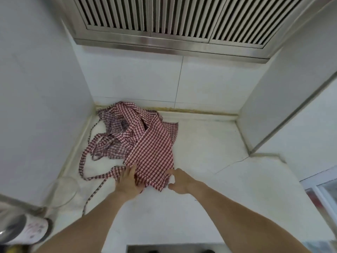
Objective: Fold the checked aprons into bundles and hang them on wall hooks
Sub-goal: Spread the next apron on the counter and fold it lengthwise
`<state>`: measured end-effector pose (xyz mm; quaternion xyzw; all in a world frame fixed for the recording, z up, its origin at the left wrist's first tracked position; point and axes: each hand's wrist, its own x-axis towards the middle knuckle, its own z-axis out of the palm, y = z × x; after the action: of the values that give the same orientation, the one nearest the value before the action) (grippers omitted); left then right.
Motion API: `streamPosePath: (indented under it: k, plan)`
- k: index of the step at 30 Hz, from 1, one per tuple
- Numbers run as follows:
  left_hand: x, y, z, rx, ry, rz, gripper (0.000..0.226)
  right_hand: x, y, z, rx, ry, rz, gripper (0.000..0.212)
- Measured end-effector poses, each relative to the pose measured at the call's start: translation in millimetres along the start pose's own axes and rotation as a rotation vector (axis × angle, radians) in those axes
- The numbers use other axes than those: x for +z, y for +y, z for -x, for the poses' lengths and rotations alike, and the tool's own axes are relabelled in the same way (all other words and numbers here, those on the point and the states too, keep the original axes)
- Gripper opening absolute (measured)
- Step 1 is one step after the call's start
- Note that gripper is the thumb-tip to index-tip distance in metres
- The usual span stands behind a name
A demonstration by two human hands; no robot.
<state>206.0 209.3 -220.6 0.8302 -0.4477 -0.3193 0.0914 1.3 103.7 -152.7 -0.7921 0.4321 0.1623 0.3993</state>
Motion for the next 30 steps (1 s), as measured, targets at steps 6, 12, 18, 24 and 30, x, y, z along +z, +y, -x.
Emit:
streamPosePath:
  k: [6, 12, 18, 24, 30]
  plan:
    - [30, -4, 0, 0.016, 0.016, -0.085, 0.078, 41, 8, -33, 0.198, -0.091, 0.268, 0.115]
    - [19, 19, -7, -0.139, 0.139, 0.074, 0.005, 50, -3, -57, 0.200, 0.206, 0.152, 0.043]
    - [2, 63, -21, -0.123, 0.222, 0.654, 0.057, 16, 4, -52, 0.038, 0.110, 0.031, 0.018]
    - [-27, 114, -35, -0.401, 0.084, 1.119, 0.054, -36, 13, -29, -0.145, 0.289, -0.505, 0.027]
    - [-109, 211, -7, 0.031, 0.271, 0.657, 0.025, -146, -10, 22, -0.406, 0.513, -0.640, 0.046]
